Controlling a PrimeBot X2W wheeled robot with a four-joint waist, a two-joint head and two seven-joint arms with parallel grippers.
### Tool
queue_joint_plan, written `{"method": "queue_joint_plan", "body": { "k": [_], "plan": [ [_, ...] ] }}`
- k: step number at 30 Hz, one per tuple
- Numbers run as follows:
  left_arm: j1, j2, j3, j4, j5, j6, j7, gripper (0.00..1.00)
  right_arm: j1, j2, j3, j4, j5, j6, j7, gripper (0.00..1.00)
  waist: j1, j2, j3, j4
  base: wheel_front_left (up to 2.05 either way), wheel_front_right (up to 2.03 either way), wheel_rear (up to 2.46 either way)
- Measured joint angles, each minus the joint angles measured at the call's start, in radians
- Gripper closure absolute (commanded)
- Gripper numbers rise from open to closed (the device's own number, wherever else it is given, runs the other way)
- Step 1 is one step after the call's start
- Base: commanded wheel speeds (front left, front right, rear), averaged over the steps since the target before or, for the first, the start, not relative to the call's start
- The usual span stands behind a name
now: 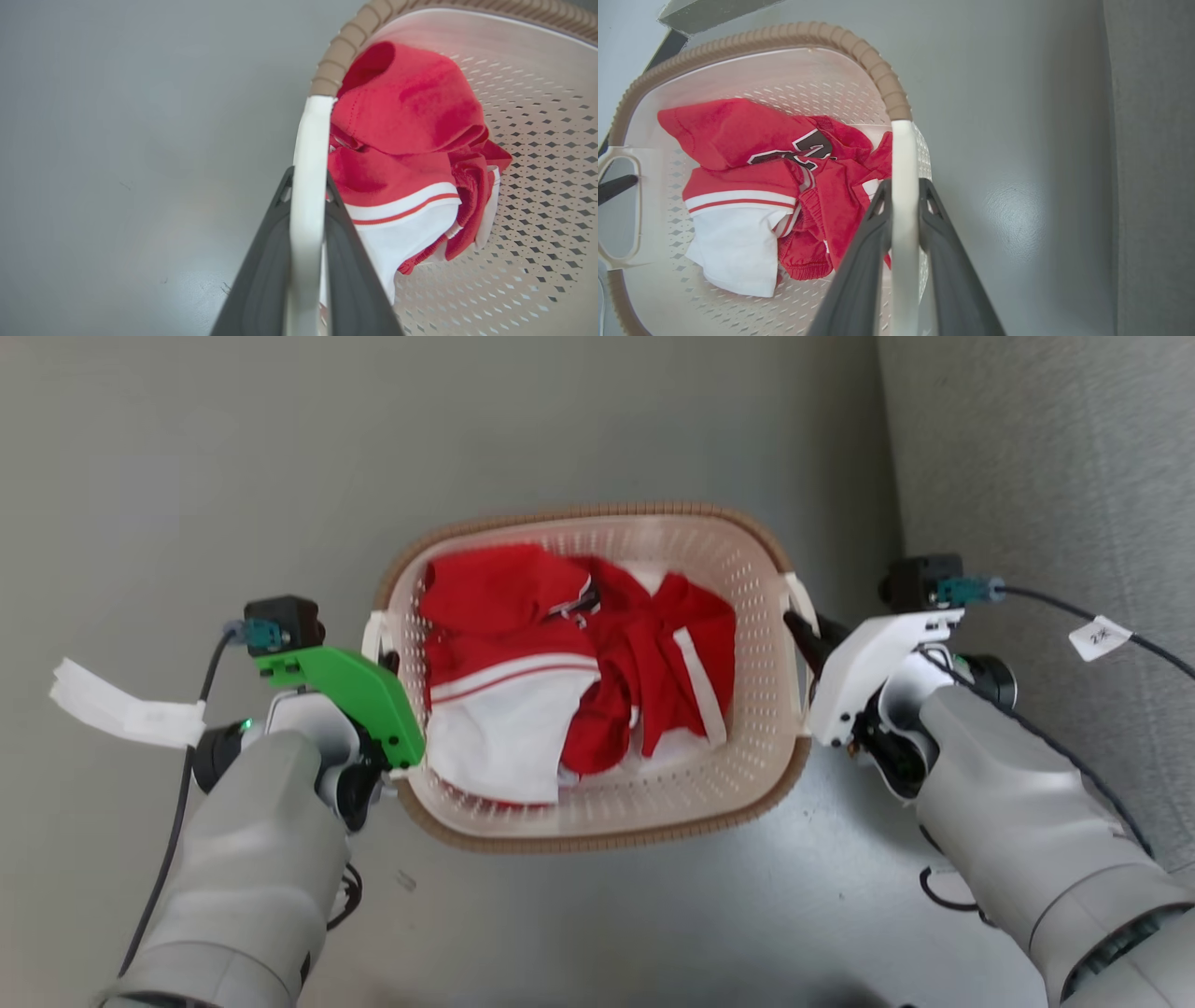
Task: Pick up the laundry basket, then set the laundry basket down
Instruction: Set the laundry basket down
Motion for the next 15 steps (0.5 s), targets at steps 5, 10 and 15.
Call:
{"method": "queue_joint_plan", "body": {
  "k": [5, 10, 15],
  "plan": [
    [-0.030, 0.000, -0.002, -0.001, 0.010, 0.007, -0.032, 1.00, -0.029, -0.002, 0.001, -0.001, -0.010, 0.000, -0.043, 1.00, 0.0000, 0.0000, 0.064, 0.008, 0.00, 0.00, 0.00],
    [-0.047, 0.000, -0.003, -0.001, 0.024, 0.007, -0.061, 1.00, -0.048, -0.001, 0.003, -0.001, -0.019, -0.008, -0.075, 1.00, 0.0000, 0.0000, 0.123, 0.012, 0.00, 0.00, 0.00],
    [-0.078, 0.002, -0.005, -0.002, 0.035, 0.007, -0.100, 1.00, -0.080, -0.002, 0.001, 0.003, -0.023, -0.008, -0.103, 1.00, 0.0001, 0.0000, 0.186, 0.013, 0.00, 0.00, 0.00]
  ]
}}
